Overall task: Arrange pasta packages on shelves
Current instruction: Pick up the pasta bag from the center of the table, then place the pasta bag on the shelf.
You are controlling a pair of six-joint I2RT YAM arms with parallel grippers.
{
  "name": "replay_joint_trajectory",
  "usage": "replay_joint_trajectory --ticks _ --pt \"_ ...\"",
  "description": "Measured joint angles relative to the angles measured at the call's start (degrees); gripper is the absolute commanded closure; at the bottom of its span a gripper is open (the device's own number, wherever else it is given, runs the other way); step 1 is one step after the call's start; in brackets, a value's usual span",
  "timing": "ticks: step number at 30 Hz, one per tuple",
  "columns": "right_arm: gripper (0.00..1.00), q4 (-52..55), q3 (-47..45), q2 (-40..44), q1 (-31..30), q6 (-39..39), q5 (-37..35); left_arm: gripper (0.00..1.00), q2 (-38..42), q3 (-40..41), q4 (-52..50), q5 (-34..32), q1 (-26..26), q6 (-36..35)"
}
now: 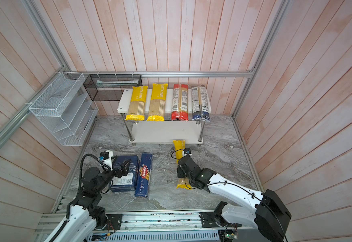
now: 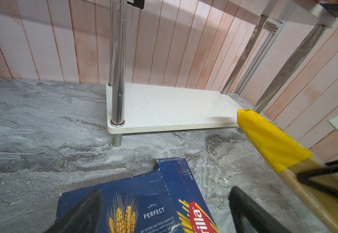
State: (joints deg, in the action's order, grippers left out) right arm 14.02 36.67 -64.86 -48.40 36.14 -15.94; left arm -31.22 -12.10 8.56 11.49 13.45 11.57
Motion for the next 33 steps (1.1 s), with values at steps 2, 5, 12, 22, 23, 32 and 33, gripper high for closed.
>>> replay_joint_trajectory --ticks 2,5,12,22,23,32,33 --pt "0.98 0.2 0.26 -0.07 0.98 -0.7 0.13 0.0 0.0 0.0 0.0 0.0 0.0 0.02" --pt "0.98 0.74 1.42 -0.72 2.27 -1.88 0.39 0.0 0.0 0.0 0.0 0.0 0.0 0.0" --pt "0.98 1.14 4.61 -2.75 5.22 -4.48 1.14 0.0 -0.02 0.0 0.0 0.0 0.0 0.0" --pt "0.98 1.09 8.11 -5.6 9.11 -8.44 2.6 0.0 -0.2 0.0 0.0 0.0 0.0 0.0" --pt "0.98 1.07 8.5 -5.75 9.31 -8.79 2.75 0.0 -0.24 0.0 0.0 0.0 0.0 0.0" --pt "0.98 0.98 12.48 -8.24 11.78 -11.13 4.02 0.0 -0.26 0.0 0.0 0.0 0.0 0.0" --pt "0.98 0.98 12.9 -8.96 12.11 -11.3 4.11 0.0 -0.26 0.0 0.0 0.0 0.0 0.02"
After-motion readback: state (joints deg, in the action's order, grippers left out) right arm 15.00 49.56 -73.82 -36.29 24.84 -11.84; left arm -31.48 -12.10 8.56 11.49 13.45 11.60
